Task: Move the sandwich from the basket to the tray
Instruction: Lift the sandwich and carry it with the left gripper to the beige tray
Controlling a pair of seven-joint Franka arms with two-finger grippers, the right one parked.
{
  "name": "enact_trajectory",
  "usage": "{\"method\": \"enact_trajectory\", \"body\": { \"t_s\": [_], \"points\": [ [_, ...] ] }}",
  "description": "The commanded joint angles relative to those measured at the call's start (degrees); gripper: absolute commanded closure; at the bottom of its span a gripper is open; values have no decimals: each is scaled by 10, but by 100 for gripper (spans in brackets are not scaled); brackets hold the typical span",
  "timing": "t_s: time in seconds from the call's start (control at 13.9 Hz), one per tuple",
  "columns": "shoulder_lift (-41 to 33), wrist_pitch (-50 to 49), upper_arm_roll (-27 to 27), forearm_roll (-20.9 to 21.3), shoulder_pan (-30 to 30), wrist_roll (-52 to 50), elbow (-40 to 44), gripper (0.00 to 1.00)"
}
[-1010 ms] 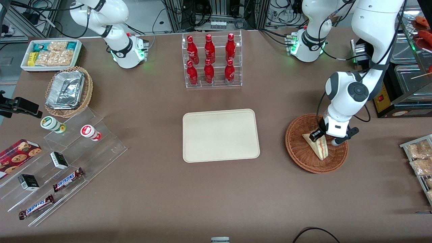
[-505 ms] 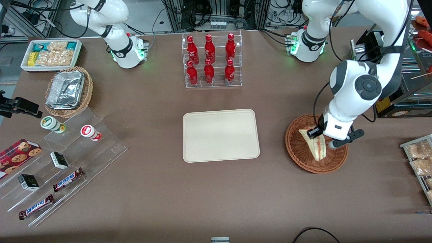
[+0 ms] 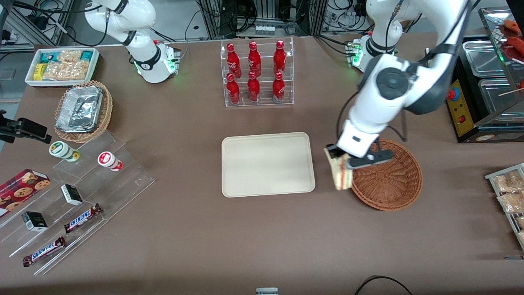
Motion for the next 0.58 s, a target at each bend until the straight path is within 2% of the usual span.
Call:
{"method": "enact_trajectory", "body": {
  "t_s": [0.0,0.29,0.51],
  "points": [
    [62,-5,1,53,-63,-66,45,100],
    [155,26,4,69,-143,-120,106,100],
    [225,36,6,143,-186,-186,142,100]
  ]
}}
